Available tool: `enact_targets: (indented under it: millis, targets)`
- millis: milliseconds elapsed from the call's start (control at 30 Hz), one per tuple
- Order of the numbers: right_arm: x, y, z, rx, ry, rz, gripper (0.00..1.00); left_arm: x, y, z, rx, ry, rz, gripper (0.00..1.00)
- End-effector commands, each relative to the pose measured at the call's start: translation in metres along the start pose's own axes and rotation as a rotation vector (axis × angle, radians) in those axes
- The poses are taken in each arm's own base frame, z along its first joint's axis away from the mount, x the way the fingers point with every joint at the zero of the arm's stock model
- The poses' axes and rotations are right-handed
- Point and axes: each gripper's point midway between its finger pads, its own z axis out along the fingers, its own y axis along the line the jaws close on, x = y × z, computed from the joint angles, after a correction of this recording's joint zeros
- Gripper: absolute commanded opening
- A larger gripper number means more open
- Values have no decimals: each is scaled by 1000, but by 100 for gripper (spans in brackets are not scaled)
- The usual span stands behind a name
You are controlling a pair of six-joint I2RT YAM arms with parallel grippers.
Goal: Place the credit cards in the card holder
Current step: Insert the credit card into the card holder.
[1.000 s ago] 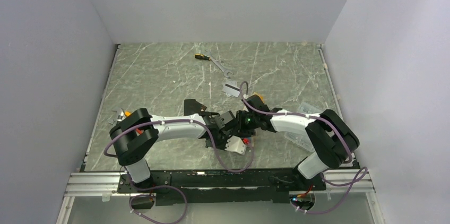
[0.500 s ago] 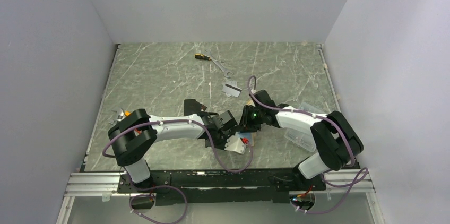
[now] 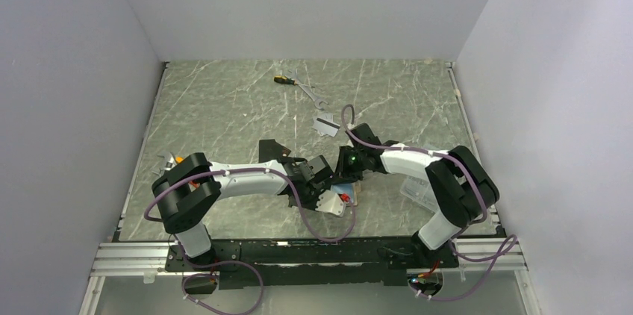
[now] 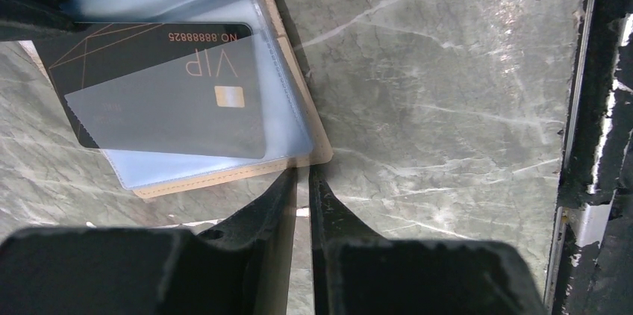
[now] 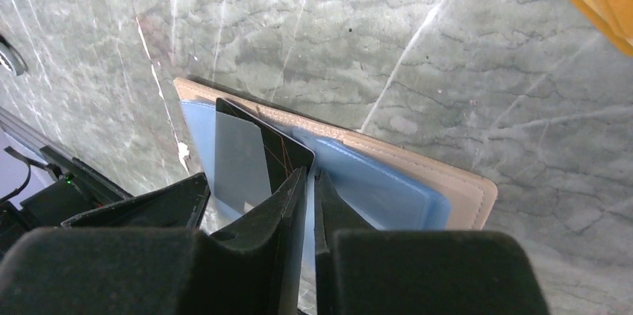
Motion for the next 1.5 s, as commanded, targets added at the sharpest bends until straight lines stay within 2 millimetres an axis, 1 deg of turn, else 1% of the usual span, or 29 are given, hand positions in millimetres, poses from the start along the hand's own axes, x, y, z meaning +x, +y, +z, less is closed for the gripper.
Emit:
enact_targets:
  millis: [0,100,200,267,367,433,500,567,633,700,767,867,1000,1067,1100,1267,1333,1467]
  targets:
    - [-10,15,7,-31,-22,-14,11,16,1,13,5,47,13,17]
    - [-8,28,12,-52,-15,-29,10,16,2,13,4,49,14,17]
    - [-2,38,15,-67,0,-44,9,16,2,13,3,48,12,17]
    - [1,43,13,-80,4,-51,8,18,1,13,3,51,11,17]
    - [3,44,6,-84,5,-58,8,21,0,14,5,55,15,16]
    - [0,42,-3,-75,-5,-67,8,22,0,14,3,56,14,16]
    - [-9,37,-12,-68,-30,-62,10,22,1,14,2,55,14,16]
    - [-17,35,-19,-52,-51,-69,14,22,1,14,3,55,12,16]
    - [-24,34,-22,-39,-68,-76,18,23,1,13,3,58,10,16]
    - [-28,34,-19,-33,-74,-76,18,24,2,13,1,60,12,16]
    - [-30,31,-12,-18,-64,-70,19,24,3,12,-1,61,10,15]
    - [-25,29,-1,-15,-44,-60,21,26,4,10,-2,63,3,15]
    - [-21,25,5,-9,-33,-46,25,27,4,10,-4,69,5,15]
    - [-19,25,8,-13,-23,-45,31,28,5,9,-9,73,6,15]
    - [-18,27,9,-20,-19,-45,34,27,6,9,-10,73,7,15]
    - [-14,35,16,-52,-16,-40,46,28,7,7,-18,75,7,14]
    - [-14,39,19,-58,-12,-44,48,29,6,7,-18,77,10,14]
    - [-12,48,20,-48,-20,-66,48,32,4,8,-14,84,11,14]
